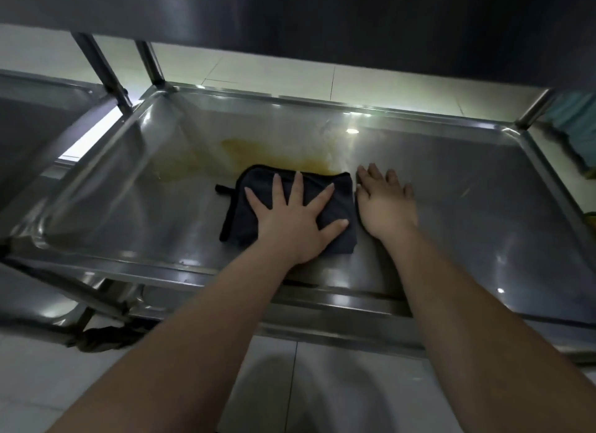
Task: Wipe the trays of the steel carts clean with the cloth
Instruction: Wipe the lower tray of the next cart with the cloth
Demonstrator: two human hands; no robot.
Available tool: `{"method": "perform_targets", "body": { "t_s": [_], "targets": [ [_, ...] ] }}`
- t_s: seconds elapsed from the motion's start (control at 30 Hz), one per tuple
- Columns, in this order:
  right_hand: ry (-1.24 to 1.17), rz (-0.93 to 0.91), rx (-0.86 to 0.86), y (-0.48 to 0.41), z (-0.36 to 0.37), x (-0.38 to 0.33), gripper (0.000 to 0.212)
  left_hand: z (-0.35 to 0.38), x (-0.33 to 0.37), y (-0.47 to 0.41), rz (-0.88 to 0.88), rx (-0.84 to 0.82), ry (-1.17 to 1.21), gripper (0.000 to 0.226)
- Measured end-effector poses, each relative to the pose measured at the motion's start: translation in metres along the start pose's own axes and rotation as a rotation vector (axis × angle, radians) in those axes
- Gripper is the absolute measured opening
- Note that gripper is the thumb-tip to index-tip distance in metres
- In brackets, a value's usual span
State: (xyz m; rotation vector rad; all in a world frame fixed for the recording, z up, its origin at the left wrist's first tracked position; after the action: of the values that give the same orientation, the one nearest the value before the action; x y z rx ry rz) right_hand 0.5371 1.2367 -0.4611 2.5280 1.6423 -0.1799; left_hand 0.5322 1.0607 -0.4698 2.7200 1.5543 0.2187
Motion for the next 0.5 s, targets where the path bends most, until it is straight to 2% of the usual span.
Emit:
{"method": "perform_targets", "body": {
  "t_s": [0.13, 0.33, 0.5],
  "targets": [
    [0.041, -0.018, 0.043, 0.002, 0.006, 0.000, 0.050, -0.012, -0.017, -0.061, 0.005, -0.040, 0.007, 0.074],
    [0.053, 0.007, 0.098, -0.004, 0.018, -0.003, 0.051, -0.024, -0.023, -0.144, -0.023, 0.022, 0.005, 0.074],
    [0.032, 0.001, 0.108, -0.006, 0.019, -0.001, 0.050, -0.031, -0.021, -0.167, -0.015, 0.004, 0.002, 0.073]
  ]
}}
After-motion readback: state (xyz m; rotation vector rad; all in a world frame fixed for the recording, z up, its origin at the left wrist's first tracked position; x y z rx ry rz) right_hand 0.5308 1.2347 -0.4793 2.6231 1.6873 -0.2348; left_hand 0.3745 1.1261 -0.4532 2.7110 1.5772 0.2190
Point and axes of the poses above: each hand's wrist, its own y-axis away from the middle knuckle, its own z-axis out of the palm, x = y × z, the point moved 1 cm from there along -y, towards the middle knuckle, and after that the axes turned 9 degrees about z, right-handed, at the moved point
